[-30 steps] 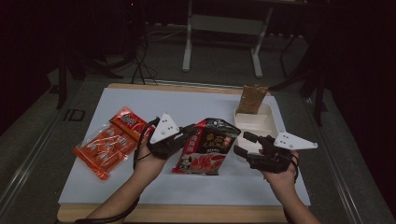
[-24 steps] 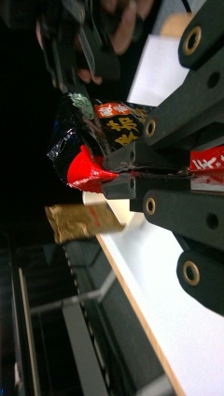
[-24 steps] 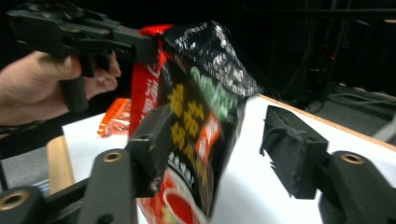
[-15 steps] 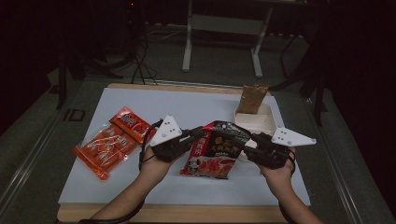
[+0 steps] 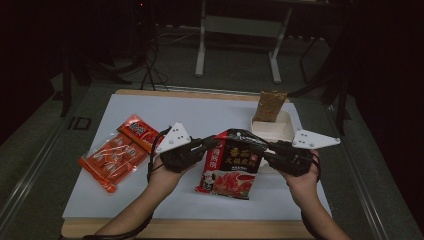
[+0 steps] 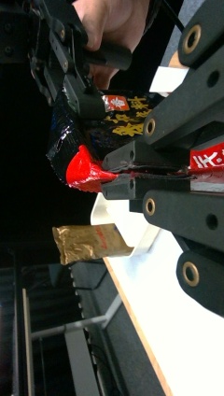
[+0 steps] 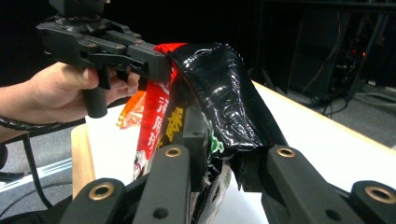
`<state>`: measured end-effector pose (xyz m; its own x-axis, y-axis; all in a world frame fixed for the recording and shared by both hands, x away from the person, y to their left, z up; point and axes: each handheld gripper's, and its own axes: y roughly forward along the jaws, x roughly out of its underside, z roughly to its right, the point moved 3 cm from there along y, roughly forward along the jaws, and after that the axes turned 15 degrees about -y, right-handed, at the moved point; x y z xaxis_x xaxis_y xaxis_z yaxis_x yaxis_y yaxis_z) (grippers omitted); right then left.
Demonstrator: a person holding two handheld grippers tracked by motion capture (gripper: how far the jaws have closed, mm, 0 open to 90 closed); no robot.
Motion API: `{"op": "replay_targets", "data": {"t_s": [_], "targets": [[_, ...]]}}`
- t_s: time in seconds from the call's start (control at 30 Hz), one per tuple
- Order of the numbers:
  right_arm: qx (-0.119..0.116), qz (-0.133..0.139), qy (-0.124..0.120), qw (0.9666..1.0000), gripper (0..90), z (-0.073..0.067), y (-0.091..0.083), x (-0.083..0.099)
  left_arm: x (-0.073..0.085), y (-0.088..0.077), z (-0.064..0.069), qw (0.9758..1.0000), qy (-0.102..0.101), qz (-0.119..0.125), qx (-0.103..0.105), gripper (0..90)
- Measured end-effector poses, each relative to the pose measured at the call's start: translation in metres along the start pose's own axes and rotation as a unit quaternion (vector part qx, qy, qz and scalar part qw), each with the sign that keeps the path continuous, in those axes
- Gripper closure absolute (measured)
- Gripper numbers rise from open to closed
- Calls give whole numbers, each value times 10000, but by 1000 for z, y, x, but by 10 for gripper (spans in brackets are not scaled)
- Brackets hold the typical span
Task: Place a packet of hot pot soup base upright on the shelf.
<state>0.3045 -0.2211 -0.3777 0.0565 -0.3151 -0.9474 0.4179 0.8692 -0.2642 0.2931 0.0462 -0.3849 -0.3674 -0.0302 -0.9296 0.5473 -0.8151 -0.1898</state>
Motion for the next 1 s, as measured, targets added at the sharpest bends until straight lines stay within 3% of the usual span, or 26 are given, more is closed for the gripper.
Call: {"op": "replay_targets", "data": {"t_s": [0.23,0.3,0.37,0.43,0.47,0.5,0.6,0.77,1.0], "targets": [[-80,-47,-115,9999,781,1,-3,-6,-2,0,-4,9996,-79,-84,239,817],[-94,-9,-150,9998,782,2,-5,-9,-1,0,-5,9998,50,-4,208,719],[-74,82,-194,9997,782,3,-10,-15,-1,-1,-4,9998,207,37,-11,514],[-74,82,-194,9997,782,3,-10,-15,-1,-2,-4,9998,176,68,35,468],[-72,100,-204,9997,782,4,-11,-16,-2,-7,-8,9999,-39,118,71,468],[-52,172,-261,9995,782,7,-16,-22,-3,-9,-9,9997,-126,174,94,339],[5,206,-296,9993,782,14,-21,-27,-3,-16,-10,9995,-145,247,136,218],[185,256,-342,9989,780,27,-30,-35,5,-23,-13,9999,-104,86,-20,46],[543,403,-367,9970,780,51,-45,-43,23,-33,-27,9991,-365,-39,-230,19]]}}
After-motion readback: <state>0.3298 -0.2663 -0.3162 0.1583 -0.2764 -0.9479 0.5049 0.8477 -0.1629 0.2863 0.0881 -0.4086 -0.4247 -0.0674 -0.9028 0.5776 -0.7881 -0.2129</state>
